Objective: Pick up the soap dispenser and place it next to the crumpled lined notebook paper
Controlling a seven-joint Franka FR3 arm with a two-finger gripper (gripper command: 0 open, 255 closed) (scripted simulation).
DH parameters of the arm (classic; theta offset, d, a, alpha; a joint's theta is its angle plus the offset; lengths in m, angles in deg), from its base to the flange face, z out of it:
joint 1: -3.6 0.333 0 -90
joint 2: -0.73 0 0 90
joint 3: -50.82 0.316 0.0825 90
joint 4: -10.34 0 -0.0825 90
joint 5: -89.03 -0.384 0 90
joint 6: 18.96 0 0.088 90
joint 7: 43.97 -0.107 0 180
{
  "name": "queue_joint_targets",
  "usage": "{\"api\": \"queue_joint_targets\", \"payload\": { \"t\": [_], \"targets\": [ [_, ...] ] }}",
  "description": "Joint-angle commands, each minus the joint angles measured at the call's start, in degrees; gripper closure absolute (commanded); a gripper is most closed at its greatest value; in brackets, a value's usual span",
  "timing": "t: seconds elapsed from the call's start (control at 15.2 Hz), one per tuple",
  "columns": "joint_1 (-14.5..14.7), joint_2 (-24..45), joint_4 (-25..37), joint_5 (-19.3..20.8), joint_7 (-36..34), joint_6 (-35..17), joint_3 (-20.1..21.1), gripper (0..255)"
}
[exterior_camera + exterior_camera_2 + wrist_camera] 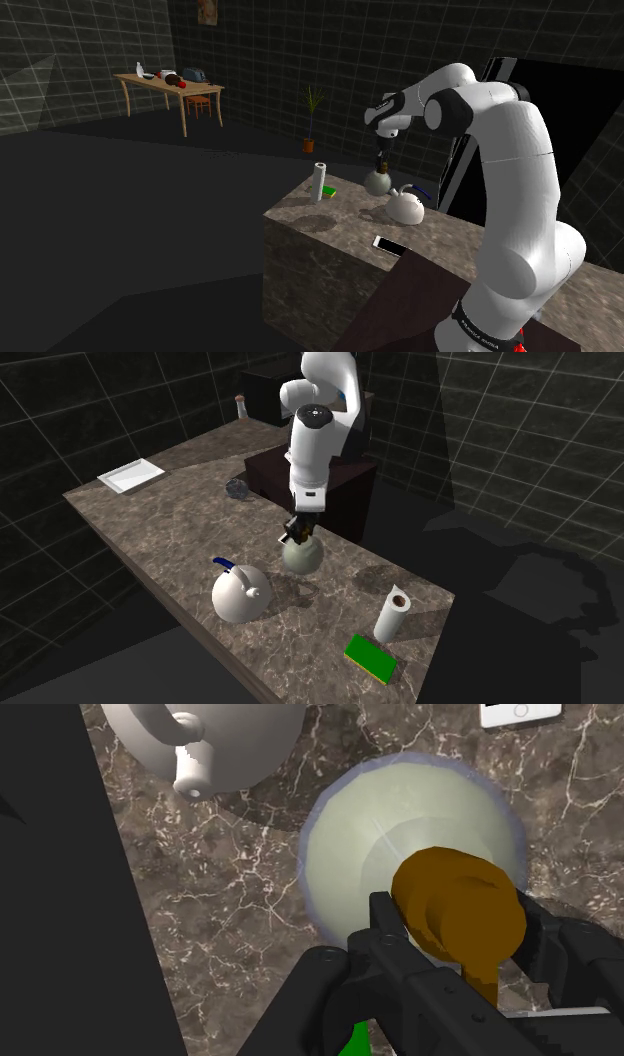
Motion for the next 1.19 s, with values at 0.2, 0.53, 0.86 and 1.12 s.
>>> {"api": "queue_joint_targets", "payload": {
  "t": [0.2, 0.53, 0.86, 1.12],
  "targets": [
    [0.1, -1.5, 1.6, 0.6, -0.1, 3.0, -0.4, 255],
    [0.2, -2.9, 3.5, 1.1, -0.3, 6.2, -0.8, 255],
    [0.2, -3.9, 5.8, 1.6, -0.4, 9.5, -1.0, 255],
    [0.3, -6.3, 4.0, 2.3, 0.2, 9.9, -1.6, 255]
  ]
}}
